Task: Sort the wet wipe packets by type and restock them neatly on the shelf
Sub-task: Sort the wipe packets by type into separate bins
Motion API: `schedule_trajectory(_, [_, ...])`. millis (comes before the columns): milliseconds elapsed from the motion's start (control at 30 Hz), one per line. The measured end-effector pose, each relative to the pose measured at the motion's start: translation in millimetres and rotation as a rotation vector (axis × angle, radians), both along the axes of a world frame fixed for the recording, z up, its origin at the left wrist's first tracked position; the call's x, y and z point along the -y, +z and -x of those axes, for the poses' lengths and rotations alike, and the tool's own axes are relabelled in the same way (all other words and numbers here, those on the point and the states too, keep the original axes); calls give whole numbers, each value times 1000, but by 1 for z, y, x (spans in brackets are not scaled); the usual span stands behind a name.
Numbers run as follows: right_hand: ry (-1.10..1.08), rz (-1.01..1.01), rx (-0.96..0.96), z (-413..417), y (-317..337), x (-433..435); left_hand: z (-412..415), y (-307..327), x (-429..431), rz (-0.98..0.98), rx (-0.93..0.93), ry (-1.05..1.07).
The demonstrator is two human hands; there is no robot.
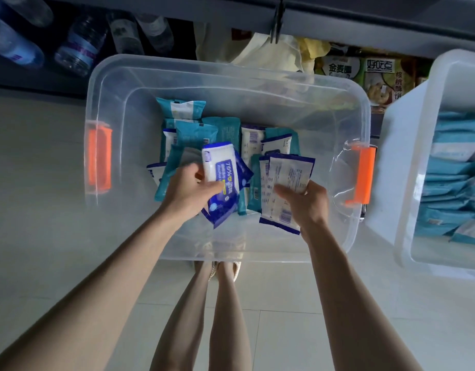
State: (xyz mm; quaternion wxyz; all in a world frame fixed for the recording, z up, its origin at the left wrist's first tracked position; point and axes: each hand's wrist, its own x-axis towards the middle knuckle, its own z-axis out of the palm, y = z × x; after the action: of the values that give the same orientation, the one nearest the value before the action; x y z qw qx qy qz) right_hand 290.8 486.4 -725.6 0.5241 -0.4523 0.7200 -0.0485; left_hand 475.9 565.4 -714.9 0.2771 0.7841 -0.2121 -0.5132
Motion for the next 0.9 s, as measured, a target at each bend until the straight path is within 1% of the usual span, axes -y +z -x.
schedule_trajectory(33, [-11, 8, 22, -1, 7, -1, -3, 5, -4, 27, -50, 113])
schedule_trajectory(100, [-104, -7, 129, -1, 29, -3, -8, 17, -9, 57, -167, 322])
schedule_trajectory(133, [-167, -31, 209, 0, 44, -3, -10, 24, -11, 69, -233, 366])
schedule_trajectory(200, [-263, -101, 387, 4, 74, -4, -13, 42, -14, 89, -358, 347])
schedule_trajectory(300, [-325, -245, 700, 9, 117, -9, -15, 80, -18, 99, -533, 281])
schedule_trajectory(400, [-340, -304, 841, 9, 160, -21, -10, 127, -23, 104, -634, 199])
schedule_trajectory(467, [-331, -281, 887, 12, 195, -29, -1, 164, -23, 91, -654, 169])
schedule_trajectory(567, [-309, -229, 906, 31, 249, -36, 22, 221, -22, 111, -660, 94])
schedule_trajectory(600, [-294, -217, 904, 42, 268, -38, 34, 240, -23, 117, -645, 72])
schedule_trajectory(667, [-267, -193, 897, 66, 306, -42, 61, 278, -24, 117, -553, 31])
schedule_trajectory(767, [-274, -107, 882, 113, 358, -52, 114, 326, -24, 211, -462, 51])
schedule_trajectory(900, [-332, 44, 824, 205, 410, -65, 201, 385, -22, 377, -409, 95])
